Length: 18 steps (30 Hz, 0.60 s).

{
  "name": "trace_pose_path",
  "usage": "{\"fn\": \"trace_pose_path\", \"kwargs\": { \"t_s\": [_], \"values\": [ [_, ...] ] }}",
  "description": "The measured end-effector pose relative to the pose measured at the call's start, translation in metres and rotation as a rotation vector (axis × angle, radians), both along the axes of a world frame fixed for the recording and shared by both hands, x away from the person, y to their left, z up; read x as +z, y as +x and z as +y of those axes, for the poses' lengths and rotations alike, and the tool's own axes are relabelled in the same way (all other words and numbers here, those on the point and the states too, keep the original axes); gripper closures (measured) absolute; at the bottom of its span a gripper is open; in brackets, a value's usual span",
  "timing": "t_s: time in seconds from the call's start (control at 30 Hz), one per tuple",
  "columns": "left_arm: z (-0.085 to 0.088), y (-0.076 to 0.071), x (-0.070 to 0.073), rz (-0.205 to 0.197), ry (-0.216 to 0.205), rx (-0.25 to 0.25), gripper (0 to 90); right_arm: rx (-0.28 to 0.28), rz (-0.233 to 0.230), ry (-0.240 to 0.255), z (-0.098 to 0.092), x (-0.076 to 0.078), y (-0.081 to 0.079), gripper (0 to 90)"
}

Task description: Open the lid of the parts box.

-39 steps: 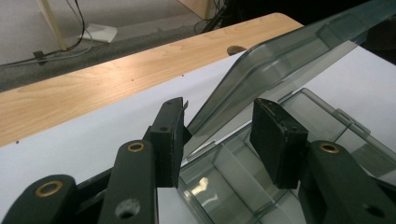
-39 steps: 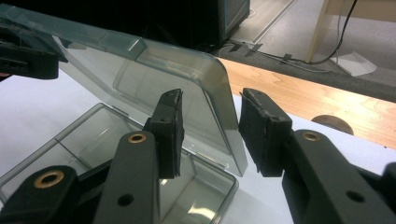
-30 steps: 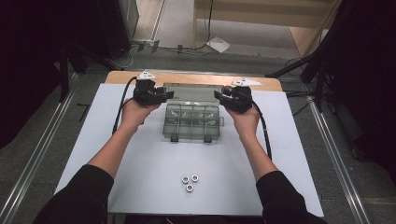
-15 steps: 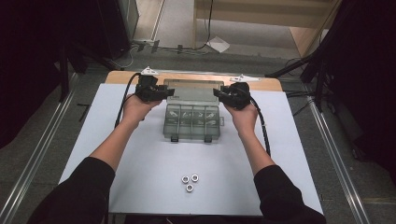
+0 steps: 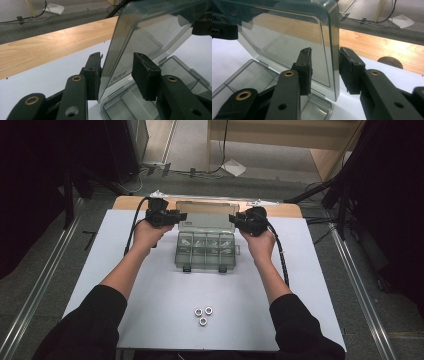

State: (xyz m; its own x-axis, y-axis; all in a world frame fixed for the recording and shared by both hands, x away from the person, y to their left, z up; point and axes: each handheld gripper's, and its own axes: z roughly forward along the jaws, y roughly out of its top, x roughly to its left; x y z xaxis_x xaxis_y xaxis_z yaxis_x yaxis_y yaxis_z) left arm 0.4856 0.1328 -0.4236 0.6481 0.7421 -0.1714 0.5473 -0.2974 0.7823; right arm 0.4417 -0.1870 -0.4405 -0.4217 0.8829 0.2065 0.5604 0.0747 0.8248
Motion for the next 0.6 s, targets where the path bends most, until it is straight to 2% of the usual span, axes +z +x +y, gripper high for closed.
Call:
{"fn": "trace_pose_path", "kwargs": {
  "t_s": [0.17,0.43,0.6],
  "values": [
    [0.0004,0.0031,-0.0007,0.009,-0.036,0.015,58.6,-0.003,-0.006,-0.026,0.0022,-0.0001,0.0013,64.7],
    [-0.0024,0.0052,-0.0063,0.019,-0.009,0.03,58.6,-0.013,0.001,-0.046,0.0032,-0.0053,0.0058,65.3],
    [-0.0033,0.0056,-0.0082,0.017,-0.017,0.042,58.5,-0.022,0.001,-0.051,0.0044,-0.0078,0.0076,66.1]
  ]
}}
